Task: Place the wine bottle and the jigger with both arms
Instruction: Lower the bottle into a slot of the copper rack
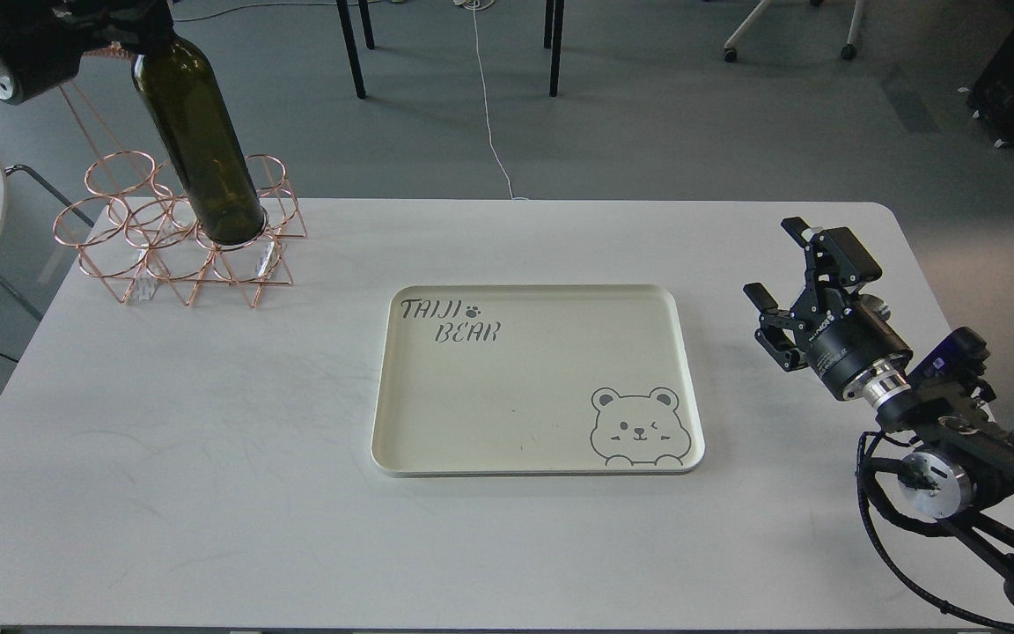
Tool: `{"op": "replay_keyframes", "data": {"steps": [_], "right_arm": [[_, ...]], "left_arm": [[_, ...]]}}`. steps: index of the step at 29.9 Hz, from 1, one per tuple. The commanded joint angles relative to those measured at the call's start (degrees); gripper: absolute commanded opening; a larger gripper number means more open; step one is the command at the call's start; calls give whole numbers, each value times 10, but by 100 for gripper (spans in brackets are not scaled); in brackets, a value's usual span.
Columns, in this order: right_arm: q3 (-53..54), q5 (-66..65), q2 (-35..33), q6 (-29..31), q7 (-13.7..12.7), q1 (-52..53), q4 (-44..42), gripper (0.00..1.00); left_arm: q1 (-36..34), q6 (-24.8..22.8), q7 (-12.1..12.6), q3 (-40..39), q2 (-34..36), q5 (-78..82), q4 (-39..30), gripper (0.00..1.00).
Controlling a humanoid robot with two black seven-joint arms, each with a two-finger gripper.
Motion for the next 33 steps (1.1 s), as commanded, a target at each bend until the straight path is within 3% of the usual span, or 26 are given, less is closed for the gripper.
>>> {"op": "replay_keyframes", "data": {"steps": [1,33], "right_arm": [[-1,0,0,-1,0,-1,0,99],[-1,-8,-2,-14,0,-8,2,99]], "left_arm": [[4,0,0,5,0,-1,0,10],[74,22,0,5,-25,-6,30,16]]}}
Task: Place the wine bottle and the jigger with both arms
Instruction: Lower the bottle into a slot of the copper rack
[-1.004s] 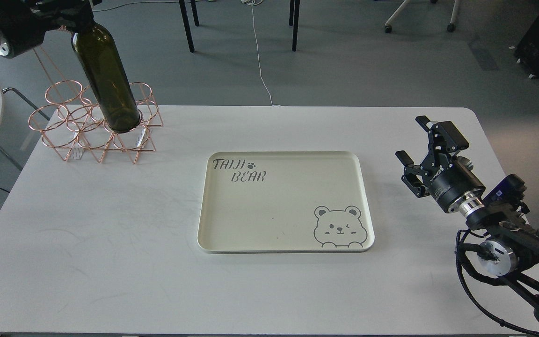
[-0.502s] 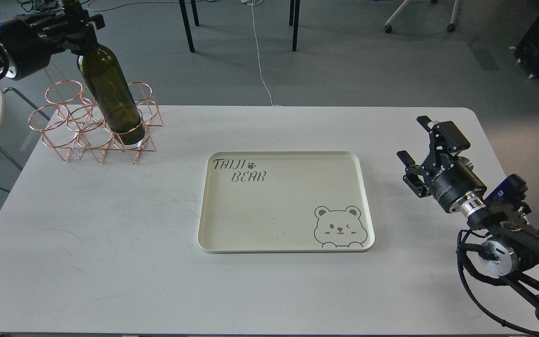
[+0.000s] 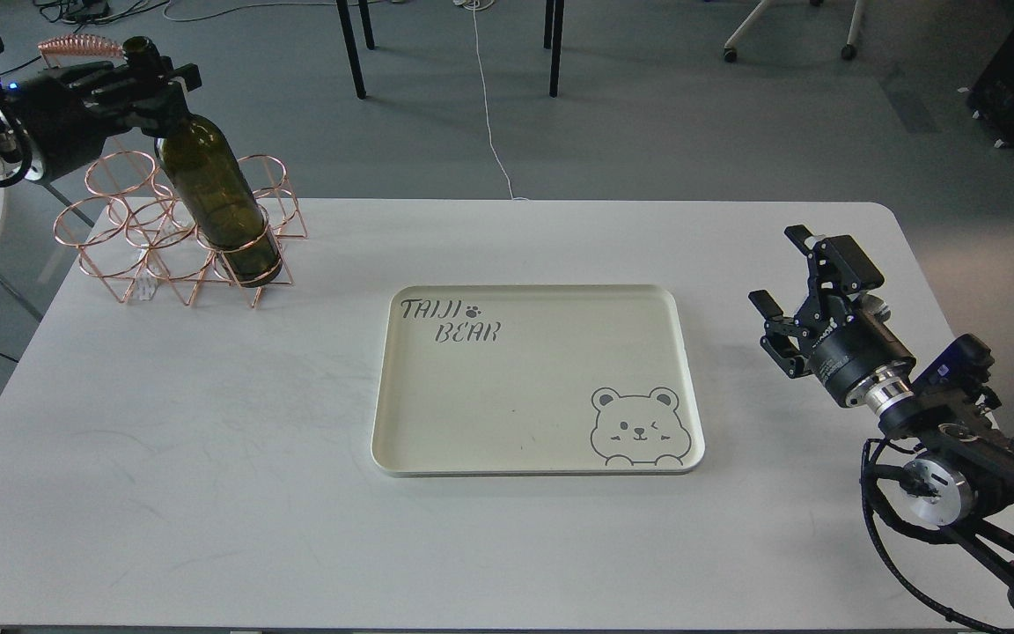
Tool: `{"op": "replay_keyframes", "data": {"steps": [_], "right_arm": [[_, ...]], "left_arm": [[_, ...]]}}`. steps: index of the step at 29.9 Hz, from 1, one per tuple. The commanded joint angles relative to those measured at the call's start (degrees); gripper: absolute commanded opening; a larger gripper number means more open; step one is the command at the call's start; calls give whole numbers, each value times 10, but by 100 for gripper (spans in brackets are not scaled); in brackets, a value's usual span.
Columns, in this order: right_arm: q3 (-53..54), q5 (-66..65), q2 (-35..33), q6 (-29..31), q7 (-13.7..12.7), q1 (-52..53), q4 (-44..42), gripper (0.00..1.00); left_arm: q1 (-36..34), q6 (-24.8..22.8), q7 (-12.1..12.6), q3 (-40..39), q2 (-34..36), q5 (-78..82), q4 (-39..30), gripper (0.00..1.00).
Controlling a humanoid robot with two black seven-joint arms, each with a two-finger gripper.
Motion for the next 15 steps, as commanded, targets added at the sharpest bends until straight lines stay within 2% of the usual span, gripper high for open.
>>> {"op": "replay_keyframes", "data": {"steps": [1,5,15], "right_arm": [[0,0,0,0,0,0,0,99],[0,1,0,0,0,-1,1,99],[0,0,2,0,0,-1,1,99]], "left_arm": [[1,1,0,0,-8,0,8,16],[1,1,0,1,-9,0,15,17],[2,1,0,2,-16,0,30,31]]}}
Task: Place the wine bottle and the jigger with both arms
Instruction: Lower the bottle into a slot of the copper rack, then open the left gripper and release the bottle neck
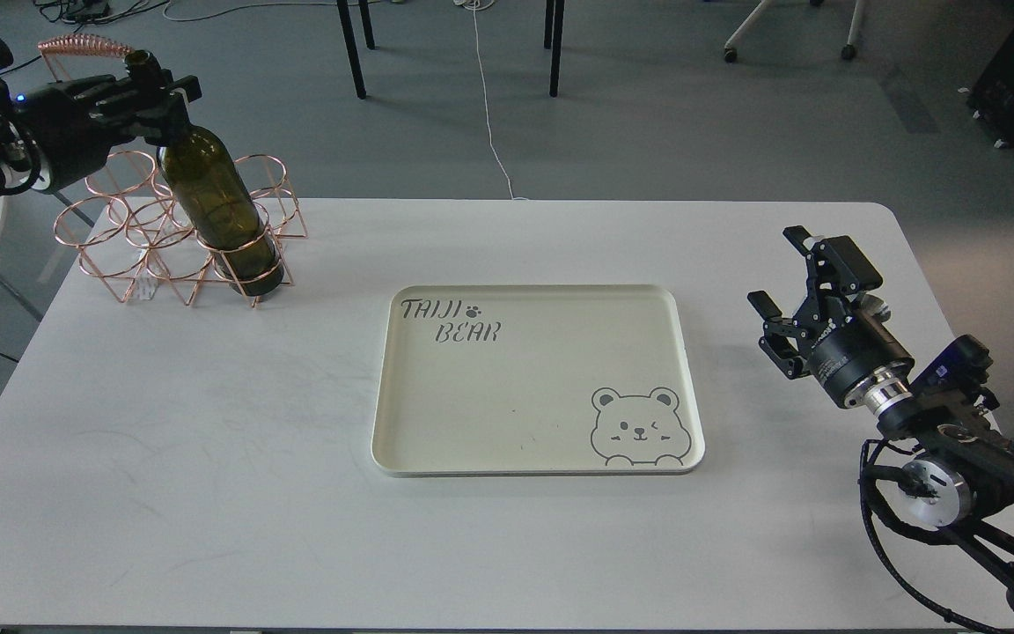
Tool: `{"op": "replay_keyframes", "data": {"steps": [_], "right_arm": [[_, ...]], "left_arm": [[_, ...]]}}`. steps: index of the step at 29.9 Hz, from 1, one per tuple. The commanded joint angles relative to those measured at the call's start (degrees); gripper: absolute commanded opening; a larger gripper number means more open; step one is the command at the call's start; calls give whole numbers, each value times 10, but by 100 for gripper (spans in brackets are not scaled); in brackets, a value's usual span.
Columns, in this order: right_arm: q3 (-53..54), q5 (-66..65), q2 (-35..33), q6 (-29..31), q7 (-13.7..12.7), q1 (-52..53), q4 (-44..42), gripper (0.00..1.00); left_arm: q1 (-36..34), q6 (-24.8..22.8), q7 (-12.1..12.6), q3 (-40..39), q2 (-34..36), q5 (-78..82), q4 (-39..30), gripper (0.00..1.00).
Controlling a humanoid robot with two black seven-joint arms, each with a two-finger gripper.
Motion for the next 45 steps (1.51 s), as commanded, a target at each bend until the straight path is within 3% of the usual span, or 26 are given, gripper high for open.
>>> {"op": "replay_keyframes", "data": {"steps": [1,4,16,21,28,35,40,45], "right_arm": [[0,0,0,0,0,0,0,99],[0,0,0,0,0,0,0,99],[0,0,0,0,0,0,0,99],[0,0,0,0,0,0,0,99],[0,0,-2,0,0,0,0,99],[18,0,3,-4,0,0,0,99],[40,1,16,-12,0,0,-1,99],[67,1,41,-16,0,0,-2,99]], "left_arm": [[0,-1,0,0,-1,1,3,32],[0,-1,0,0,-1,1,3,38],[-1,0,0,6,-1,0,3,85],[1,0,0,6,3,0,-3,96],[21,0,0,5,50,-21,-28,98],[87,-1,0,-14,128,-75,-149,98],[153,0,0,-50,170,-236,-276,98],[228,-7,0,-121,161,-406,-369,98]]}}
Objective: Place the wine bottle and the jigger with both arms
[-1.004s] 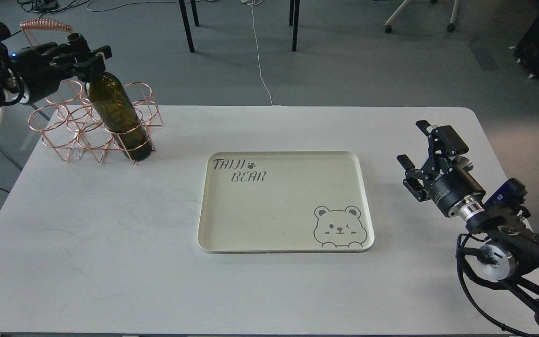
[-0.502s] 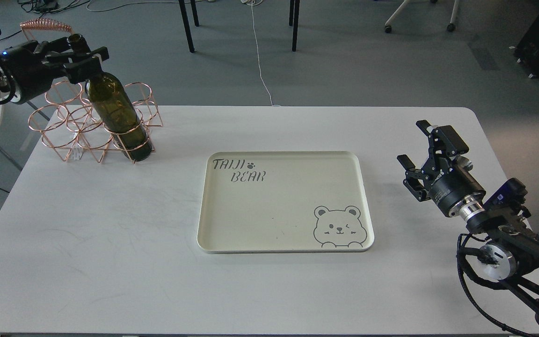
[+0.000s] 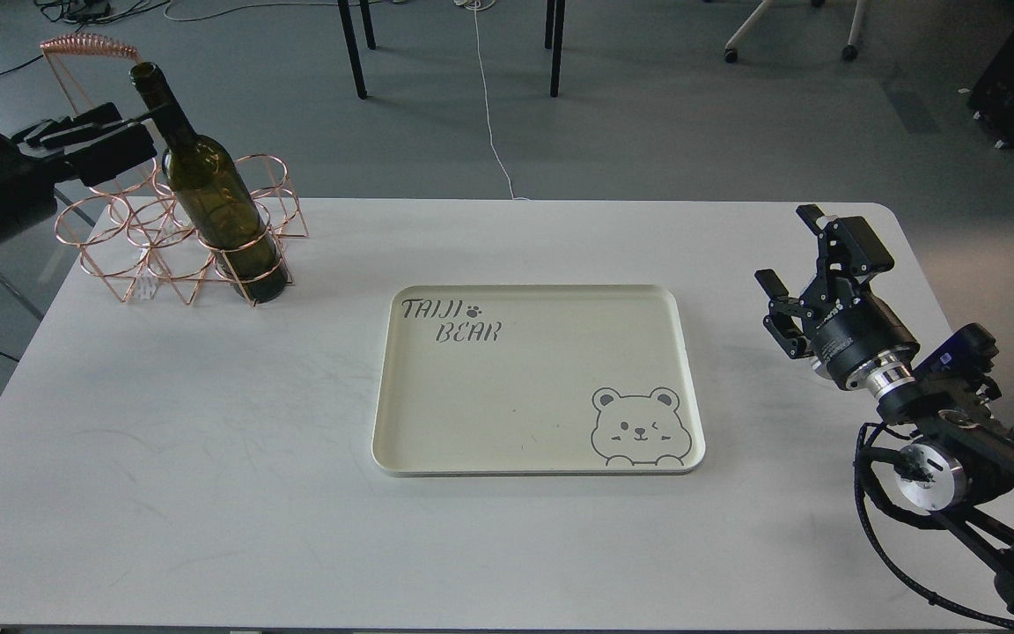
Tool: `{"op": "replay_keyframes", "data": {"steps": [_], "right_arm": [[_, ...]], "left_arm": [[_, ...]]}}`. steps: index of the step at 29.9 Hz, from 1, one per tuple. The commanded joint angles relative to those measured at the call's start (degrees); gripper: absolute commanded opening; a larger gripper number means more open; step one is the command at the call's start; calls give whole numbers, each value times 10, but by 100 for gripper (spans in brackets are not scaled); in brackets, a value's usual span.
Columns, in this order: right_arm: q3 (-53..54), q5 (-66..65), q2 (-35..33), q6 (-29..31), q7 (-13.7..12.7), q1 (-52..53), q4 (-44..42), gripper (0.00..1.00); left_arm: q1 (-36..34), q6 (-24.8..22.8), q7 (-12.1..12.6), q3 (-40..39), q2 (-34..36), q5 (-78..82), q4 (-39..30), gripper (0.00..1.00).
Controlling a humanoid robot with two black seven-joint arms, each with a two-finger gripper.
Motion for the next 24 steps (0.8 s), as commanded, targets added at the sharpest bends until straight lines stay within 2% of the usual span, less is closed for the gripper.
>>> {"op": "replay_keyframes", "data": {"steps": [1,6,10,13,17,21,24], "right_arm": [[14,0,16,-6,0,0,-1,99],[43,1,42,-27,0,-1,-14,99],[64,2,76,-25,0,6,-53,99],[68,3,86,-20,0,5,-68,99],[67,3,87,-1,0,-3,-67,99],[67,2,86,71,0,-19,-66,99],[67,2,84,117,0,-29,-64,99]], "left_arm": [[55,-8,0,-60,-15,-106,-61,98],[139,-10,0,-125,-117,-154,-124,98],[206,-8,0,-172,-226,-155,-129,98],[235,-8,0,-179,-304,-158,-123,98],[250,-12,57,-195,-374,-171,-90,98],[252,-23,86,-220,-420,-209,-41,98],[253,-57,118,-244,-440,-257,-14,98]]}}
